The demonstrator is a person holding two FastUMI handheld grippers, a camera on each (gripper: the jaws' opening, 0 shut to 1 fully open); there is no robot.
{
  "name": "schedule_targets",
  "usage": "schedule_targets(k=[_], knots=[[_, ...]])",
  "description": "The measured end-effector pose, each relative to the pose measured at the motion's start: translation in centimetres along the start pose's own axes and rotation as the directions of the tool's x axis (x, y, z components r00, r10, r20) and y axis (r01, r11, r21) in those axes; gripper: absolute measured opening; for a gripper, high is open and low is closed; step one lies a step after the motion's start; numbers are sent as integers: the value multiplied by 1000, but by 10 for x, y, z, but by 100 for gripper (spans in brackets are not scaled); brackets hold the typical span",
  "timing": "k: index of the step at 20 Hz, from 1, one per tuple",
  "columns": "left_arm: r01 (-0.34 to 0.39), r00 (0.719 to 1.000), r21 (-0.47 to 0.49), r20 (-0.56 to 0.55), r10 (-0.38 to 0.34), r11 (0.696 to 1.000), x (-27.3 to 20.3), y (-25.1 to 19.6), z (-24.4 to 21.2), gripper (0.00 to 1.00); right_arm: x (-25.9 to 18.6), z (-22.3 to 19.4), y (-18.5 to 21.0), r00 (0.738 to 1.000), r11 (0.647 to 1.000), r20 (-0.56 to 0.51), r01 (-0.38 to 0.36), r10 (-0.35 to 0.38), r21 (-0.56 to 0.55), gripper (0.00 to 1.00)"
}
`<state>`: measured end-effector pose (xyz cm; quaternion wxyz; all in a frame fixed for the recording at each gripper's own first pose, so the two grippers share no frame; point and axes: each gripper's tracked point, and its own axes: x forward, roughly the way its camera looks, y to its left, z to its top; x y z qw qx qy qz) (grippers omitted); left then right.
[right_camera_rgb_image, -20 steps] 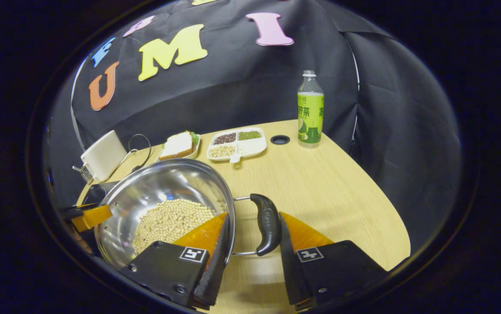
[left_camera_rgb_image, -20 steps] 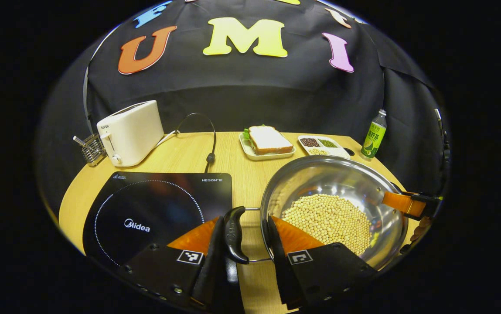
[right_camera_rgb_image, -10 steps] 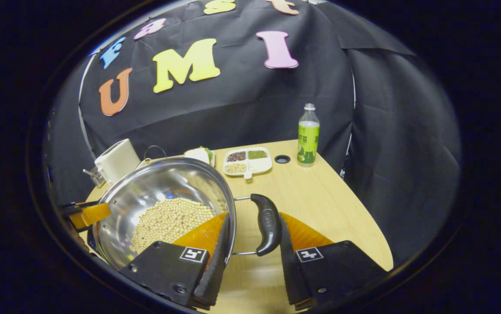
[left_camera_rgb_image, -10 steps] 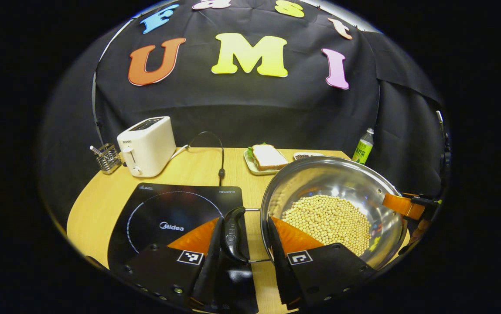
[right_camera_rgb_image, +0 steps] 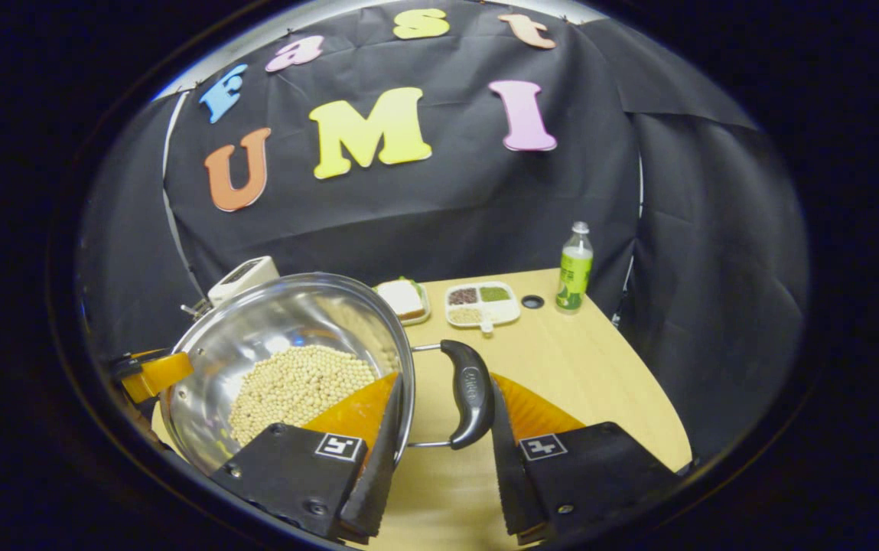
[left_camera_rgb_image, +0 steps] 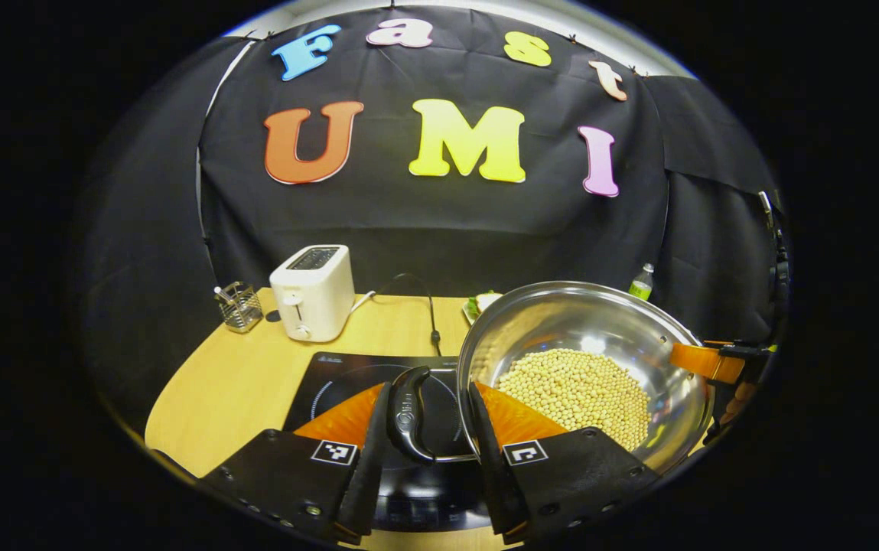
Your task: First push the handle of the pot to place it horizontally, then grasp the pot with both hands and set it on the induction cooktop.
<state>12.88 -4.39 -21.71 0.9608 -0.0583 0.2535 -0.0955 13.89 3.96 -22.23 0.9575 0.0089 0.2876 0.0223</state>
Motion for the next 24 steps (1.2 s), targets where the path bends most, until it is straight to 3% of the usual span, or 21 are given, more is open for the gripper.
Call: schedule_targets(k=[10,24], knots=[[-103,995,-32,3,104,994,8,105,12,55,47,10,112,996,994,-20,-88,86,-66,60],[-152,986,-39,-73,149,988,79,168,-20,55,133,-30,165,987,990,-128,-107,96,-88,60]])
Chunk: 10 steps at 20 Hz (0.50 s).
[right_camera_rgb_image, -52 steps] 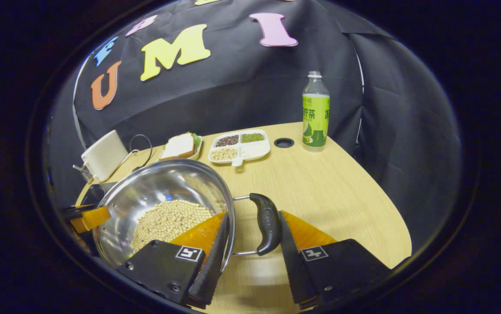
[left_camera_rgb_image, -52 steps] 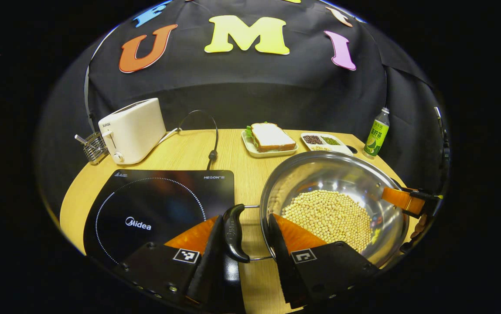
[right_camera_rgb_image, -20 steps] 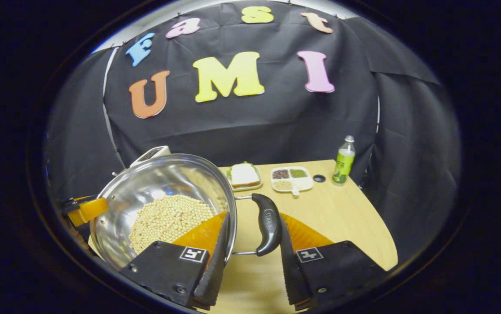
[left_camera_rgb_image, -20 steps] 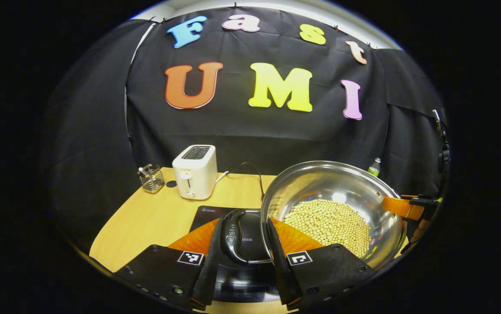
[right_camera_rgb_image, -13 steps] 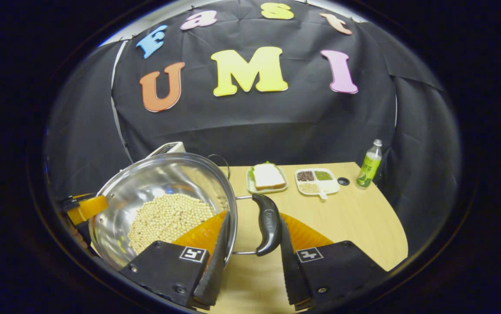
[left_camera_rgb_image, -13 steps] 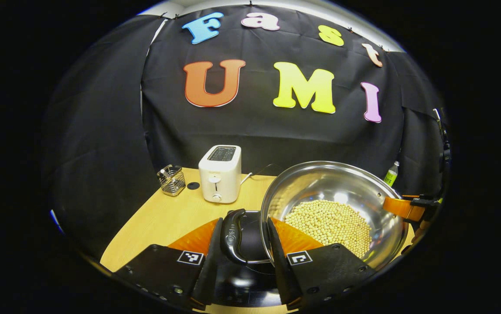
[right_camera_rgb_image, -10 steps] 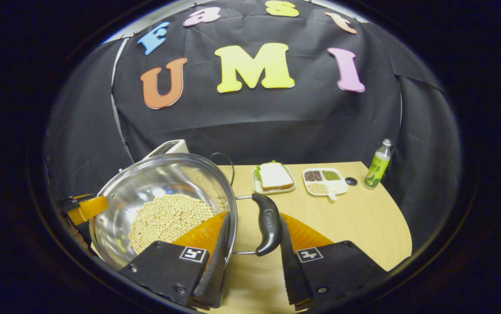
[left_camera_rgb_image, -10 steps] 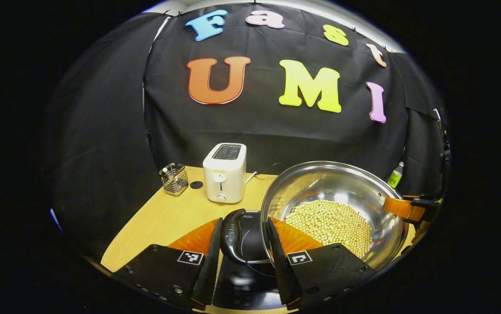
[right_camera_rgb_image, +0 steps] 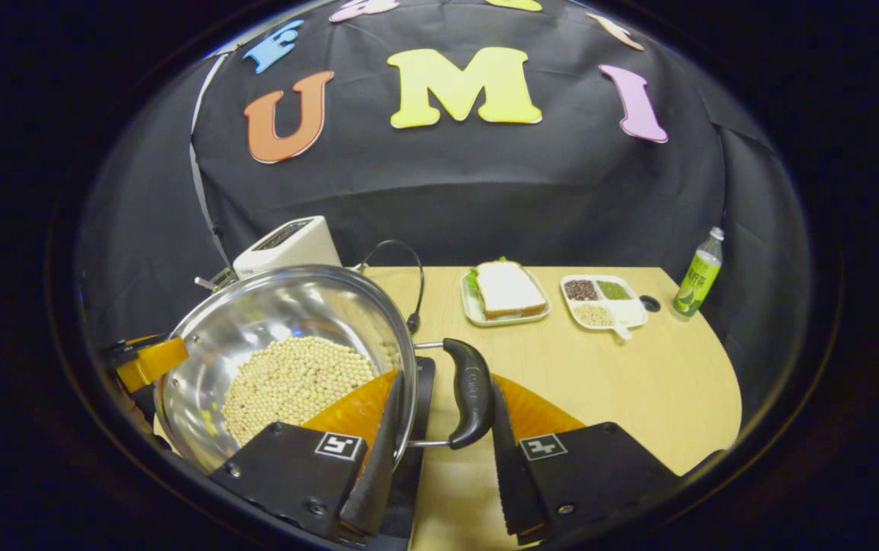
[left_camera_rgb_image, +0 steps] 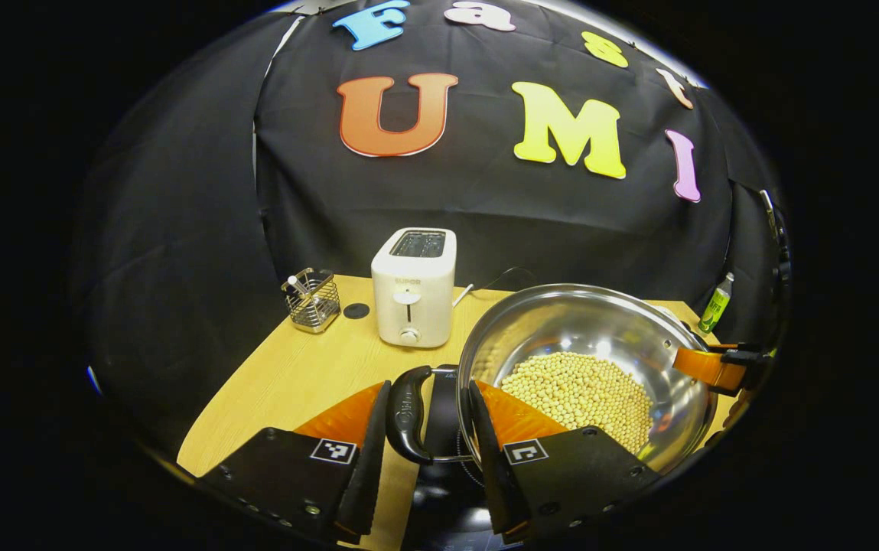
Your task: First push the handle of the pot to place it horizontally, then grasp the pot with both hands and set it on the induction cooktop.
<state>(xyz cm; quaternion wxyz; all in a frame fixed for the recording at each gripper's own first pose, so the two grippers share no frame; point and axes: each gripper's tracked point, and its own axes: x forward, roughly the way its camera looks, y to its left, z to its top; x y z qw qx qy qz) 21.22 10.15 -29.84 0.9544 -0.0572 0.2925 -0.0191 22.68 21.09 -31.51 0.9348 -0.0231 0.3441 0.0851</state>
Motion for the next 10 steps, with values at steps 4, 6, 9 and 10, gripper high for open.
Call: schedule_targets(k=[4,6,9,10], knots=[[-15,1000,3,-23,15,1000,12,10,-19,55,19,-19,7,999,1000,-35,1,-1,-16,61],[-11,1000,18,-21,11,1000,17,11,-23,55,26,-26,8,999,1000,-45,5,-7,-24,60],[-5,1000,23,-30,6,1000,21,12,-31,55,29,-31,9,999,1000,-39,16,-17,-23,60],[0,1000,7,-25,0,1000,23,12,-33,55,30,-32,7,999,999,-42,18,-19,-27,60]])
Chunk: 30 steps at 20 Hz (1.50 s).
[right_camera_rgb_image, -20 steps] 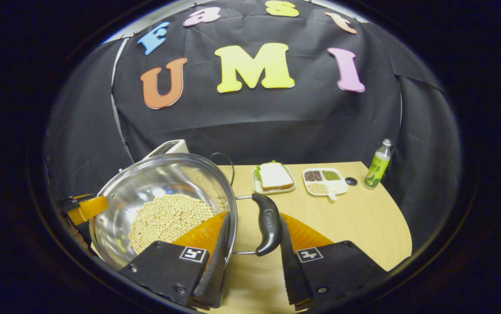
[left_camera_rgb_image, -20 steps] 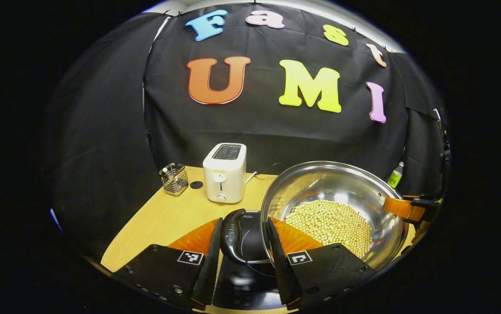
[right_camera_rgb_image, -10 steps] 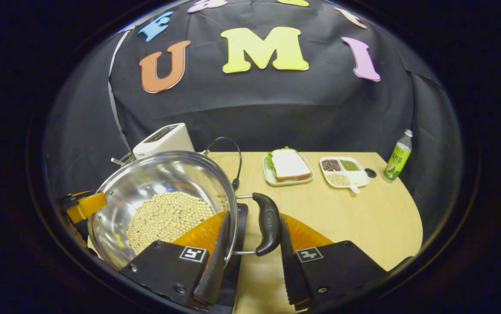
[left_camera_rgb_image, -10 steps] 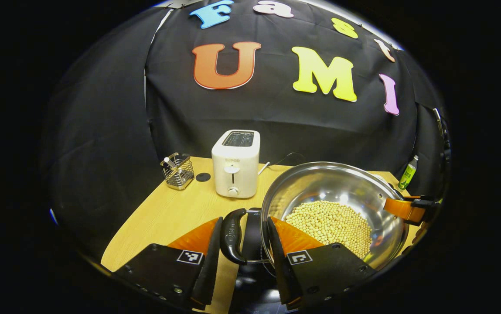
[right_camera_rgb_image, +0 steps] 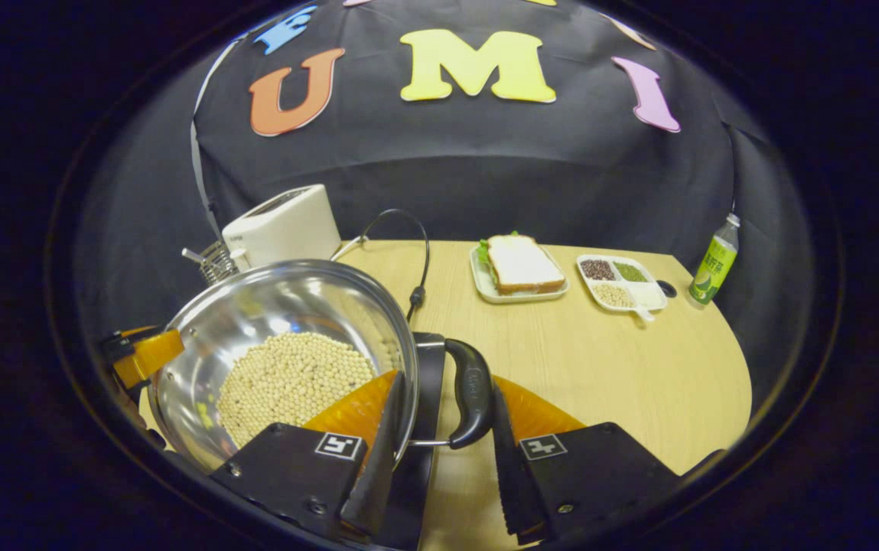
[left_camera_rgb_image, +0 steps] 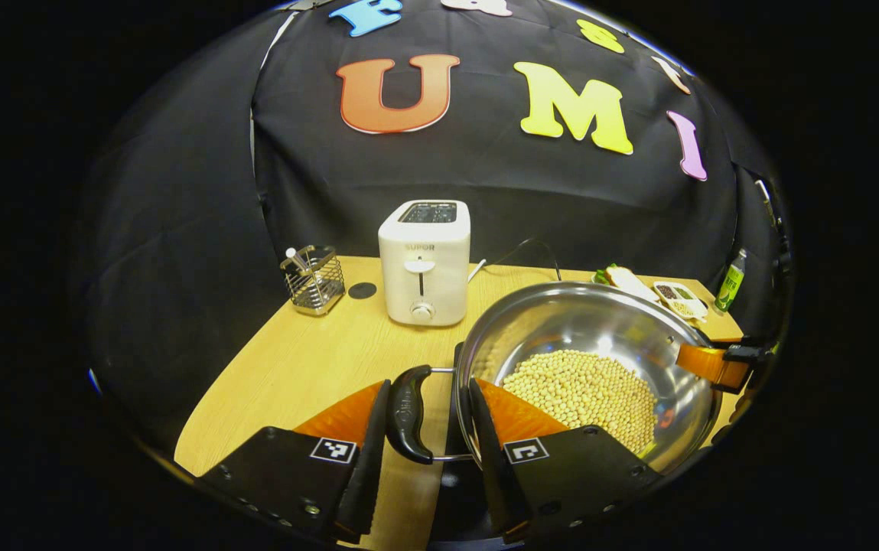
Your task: First push the handle of the pot to place it horizontally, then grasp the pot with both hands and set it on the induction cooktop.
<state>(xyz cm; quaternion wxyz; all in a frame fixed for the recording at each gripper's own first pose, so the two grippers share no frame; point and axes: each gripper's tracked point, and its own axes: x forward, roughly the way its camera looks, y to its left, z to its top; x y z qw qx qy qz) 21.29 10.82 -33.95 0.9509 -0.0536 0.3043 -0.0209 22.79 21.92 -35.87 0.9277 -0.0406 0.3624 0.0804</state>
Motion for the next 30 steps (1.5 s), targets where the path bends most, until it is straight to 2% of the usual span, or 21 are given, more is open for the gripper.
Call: schedule_targets(k=[4,8,9,10,13,14,17,18,19,22,25,30], knots=[[16,1000,-33,19,-16,999,4,1,-5,55,0,0,1,1000,1000,20,-4,3,15,61],[16,999,-18,30,-15,1000,2,1,-7,55,2,3,2,997,997,77,-38,32,71,61],[16,999,-14,34,-16,1000,2,0,-7,46,2,3,2,995,995,95,-46,38,84,61],[18,999,-7,39,-18,1000,2,1,-7,57,2,5,2,992,994,115,-54,43,95,62],[11,998,9,59,-11,1000,-2,4,-7,60,2,8,1,984,990,168,-80,60,119,65],[-5,997,11,75,4,1000,0,8,-6,62,1,13,1,976,991,205,-96,75,96,70],[-11,992,-18,125,13,1000,3,9,-8,87,-1,17,-5,957,987,271,-131,103,88,73],[-15,990,-35,140,19,999,3,11,-7,90,-5,19,-7,950,985,292,-141,108,97,80],[-19,989,-53,148,26,998,2,12,-7,93,-9,20,-10,947,985,304,-140,104,97,82],[-44,976,-95,208,63,994,-11,19,7,97,-31,27,-13,927,985,351,-163,134,57,94],[-64,956,-138,277,100,988,-34,23,27,96,-59,28,-27,917,991,381,-135,119,15,94],[-81,908,-179,392,147,980,-111,13,47,95,-116,25,-55,899,997,432,-78,71,-1,94]])
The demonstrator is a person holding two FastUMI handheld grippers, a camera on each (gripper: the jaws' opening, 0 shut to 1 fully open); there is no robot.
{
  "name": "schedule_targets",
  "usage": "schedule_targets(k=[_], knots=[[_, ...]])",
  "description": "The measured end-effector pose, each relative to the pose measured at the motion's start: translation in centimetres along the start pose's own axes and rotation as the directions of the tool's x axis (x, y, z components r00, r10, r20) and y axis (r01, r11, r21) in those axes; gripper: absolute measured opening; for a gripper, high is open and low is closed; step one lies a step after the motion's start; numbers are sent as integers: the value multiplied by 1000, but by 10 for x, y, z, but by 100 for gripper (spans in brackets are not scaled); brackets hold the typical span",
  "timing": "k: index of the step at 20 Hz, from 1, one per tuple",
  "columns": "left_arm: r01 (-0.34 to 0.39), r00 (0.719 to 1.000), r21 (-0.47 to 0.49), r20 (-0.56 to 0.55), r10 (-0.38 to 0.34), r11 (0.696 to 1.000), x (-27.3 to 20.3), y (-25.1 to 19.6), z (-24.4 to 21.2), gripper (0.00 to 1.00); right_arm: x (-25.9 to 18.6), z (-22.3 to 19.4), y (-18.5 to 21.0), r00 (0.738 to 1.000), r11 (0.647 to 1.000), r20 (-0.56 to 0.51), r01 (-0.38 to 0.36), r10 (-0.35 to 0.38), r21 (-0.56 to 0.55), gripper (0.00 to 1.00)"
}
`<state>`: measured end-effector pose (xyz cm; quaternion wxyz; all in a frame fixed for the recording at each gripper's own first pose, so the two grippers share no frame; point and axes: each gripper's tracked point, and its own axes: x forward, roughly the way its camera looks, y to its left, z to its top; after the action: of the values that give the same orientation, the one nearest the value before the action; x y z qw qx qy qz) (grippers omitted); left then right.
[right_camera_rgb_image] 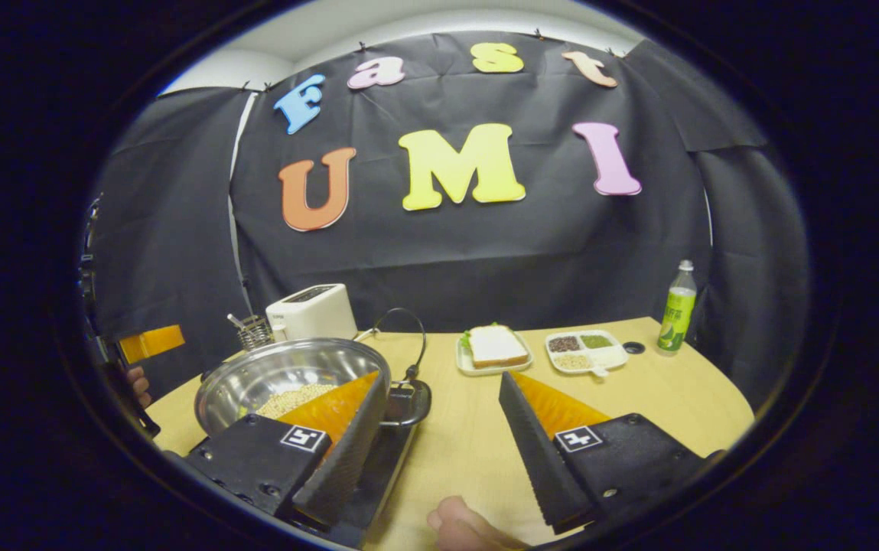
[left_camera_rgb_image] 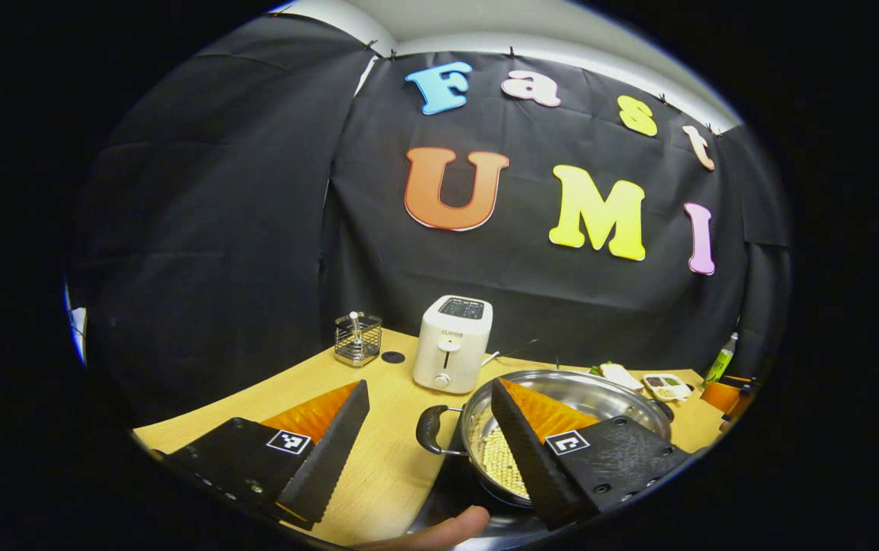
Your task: First push the handle of the pot to place it horizontally, then grasp the pot with both hands and set it on the induction cooktop.
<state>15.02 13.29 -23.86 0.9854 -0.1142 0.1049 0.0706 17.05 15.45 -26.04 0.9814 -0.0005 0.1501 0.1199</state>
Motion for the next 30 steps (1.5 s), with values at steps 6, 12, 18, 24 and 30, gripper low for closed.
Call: schedule_targets(k=[6,12,18,24,30], knots=[[-15,995,11,95,14,1000,-72,-11,41,95,-81,33,-33,994,997,83,75,-74,-13,98],[18,988,54,155,-26,998,-143,-35,62,95,-170,56,-53,981,996,171,87,-86,3,97],[63,979,127,183,-86,990,-204,-60,88,95,-260,80,-74,958,986,233,167,-164,9,97],[136,967,175,189,-169,975,-248,-95,103,95,-318,105,-99,944,979,260,189,-202,77,98],[182,948,230,218,-233,956,-283,-122,116,84,-362,107,-111,930,971,277,231,-241,68,97]])
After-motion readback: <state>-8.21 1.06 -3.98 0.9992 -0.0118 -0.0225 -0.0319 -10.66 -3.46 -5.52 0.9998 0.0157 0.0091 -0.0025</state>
